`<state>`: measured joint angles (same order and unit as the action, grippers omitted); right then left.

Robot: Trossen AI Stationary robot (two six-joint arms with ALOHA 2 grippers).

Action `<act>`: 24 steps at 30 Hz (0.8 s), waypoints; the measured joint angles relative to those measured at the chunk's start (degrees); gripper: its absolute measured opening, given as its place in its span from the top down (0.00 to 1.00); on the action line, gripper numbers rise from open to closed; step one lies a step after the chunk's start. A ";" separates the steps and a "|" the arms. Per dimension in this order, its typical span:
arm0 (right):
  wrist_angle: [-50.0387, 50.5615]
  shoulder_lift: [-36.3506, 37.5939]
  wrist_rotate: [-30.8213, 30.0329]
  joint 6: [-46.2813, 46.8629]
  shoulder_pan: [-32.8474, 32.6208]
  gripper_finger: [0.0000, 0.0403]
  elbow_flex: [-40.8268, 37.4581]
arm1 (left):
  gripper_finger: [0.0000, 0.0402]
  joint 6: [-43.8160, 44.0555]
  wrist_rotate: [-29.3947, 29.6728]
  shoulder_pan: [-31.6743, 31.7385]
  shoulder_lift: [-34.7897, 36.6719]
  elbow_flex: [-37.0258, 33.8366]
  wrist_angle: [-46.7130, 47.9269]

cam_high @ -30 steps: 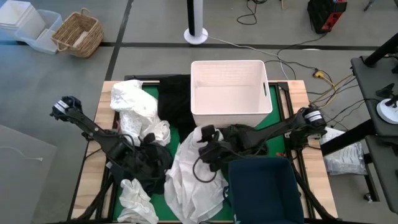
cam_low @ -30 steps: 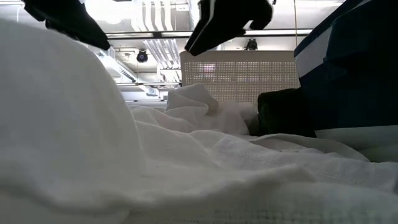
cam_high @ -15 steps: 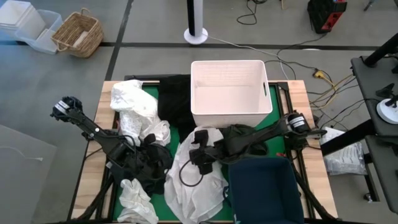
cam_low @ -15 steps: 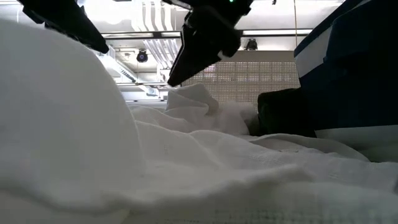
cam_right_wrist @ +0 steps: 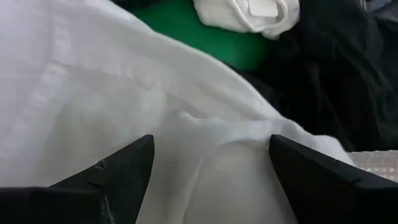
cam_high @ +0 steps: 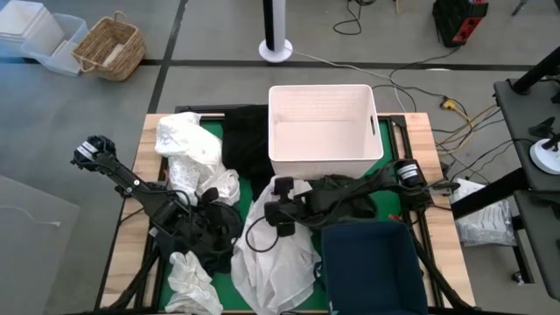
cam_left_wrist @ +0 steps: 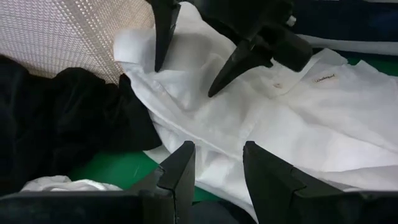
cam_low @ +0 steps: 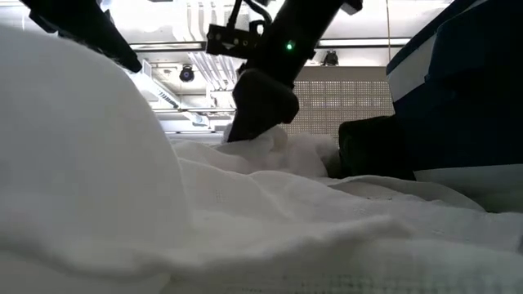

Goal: Sort clothes
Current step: Put the white long sleeve shirt into the white laundry bin

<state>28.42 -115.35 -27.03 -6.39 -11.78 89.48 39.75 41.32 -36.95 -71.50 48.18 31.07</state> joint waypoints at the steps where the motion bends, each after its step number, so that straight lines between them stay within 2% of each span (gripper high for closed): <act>1: 0.01 -0.10 0.38 0.14 0.07 0.22 -0.11 | 0.71 0.00 0.00 0.00 0.00 0.00 -0.06; 6: 0.00 -0.77 1.86 2.36 0.34 0.25 -0.79 | 0.71 -0.09 0.02 0.00 0.00 0.00 -0.04; 13: -0.63 -3.99 1.89 2.38 0.36 0.37 -1.05 | 0.71 -0.17 0.07 0.00 0.00 0.00 -0.02; 19: -1.26 -6.18 1.52 2.89 0.32 0.55 -1.05 | 0.71 -0.18 0.07 0.00 0.00 0.00 0.42; 24: -2.36 -6.39 1.47 3.23 0.04 0.78 -1.08 | 0.71 -0.20 0.07 0.00 0.02 0.00 0.56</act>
<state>26.06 -121.73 -25.56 -3.16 -11.75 88.40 39.55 41.39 -36.95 -71.48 48.18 31.63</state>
